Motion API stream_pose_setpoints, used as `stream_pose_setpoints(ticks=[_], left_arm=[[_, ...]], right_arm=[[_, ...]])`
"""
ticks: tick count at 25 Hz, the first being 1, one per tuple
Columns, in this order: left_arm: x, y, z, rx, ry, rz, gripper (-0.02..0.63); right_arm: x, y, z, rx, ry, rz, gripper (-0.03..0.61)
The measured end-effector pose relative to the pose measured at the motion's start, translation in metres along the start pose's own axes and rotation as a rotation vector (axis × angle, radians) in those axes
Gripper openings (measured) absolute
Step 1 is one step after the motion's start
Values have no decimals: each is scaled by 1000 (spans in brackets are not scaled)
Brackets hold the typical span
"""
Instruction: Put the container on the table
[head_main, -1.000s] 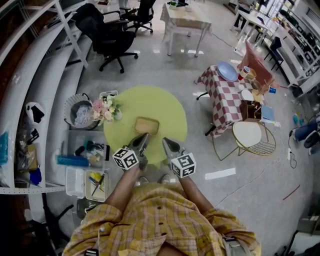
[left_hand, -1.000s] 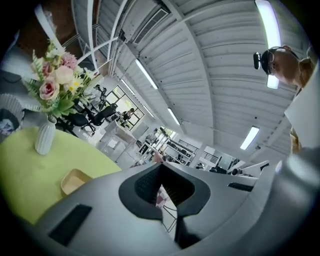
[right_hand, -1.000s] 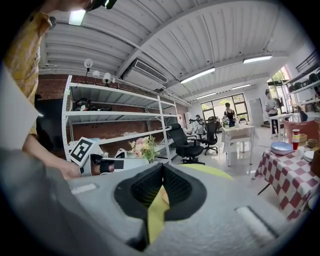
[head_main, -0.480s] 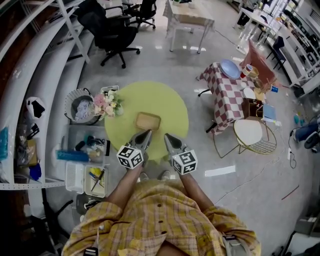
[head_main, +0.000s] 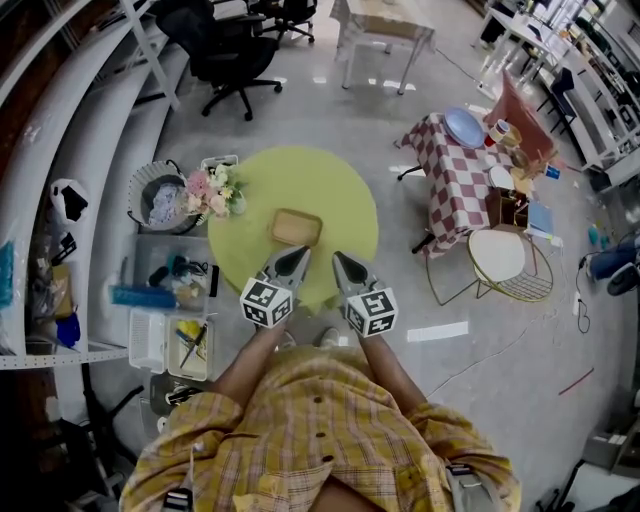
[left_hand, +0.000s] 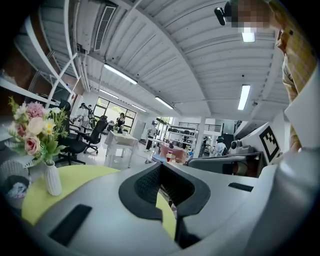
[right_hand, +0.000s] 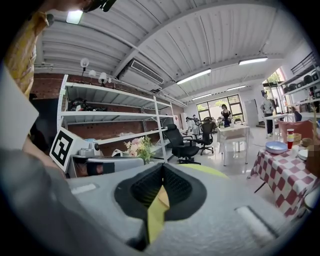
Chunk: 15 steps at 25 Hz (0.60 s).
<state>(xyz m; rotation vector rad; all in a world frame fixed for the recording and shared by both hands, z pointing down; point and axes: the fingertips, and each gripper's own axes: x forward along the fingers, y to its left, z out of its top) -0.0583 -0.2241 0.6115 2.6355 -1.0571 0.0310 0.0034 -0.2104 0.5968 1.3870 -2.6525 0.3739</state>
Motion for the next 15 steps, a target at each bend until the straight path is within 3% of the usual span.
stream_pose_setpoints(ticks=[8, 15], left_arm=[[-2, 0, 2, 16, -1, 16, 5], [-2, -6, 2, 86, 26, 21, 5]], right_arm=[[-3, -4, 1, 2, -7, -14, -2], [-4, -4, 2, 7, -12, -14, -2]])
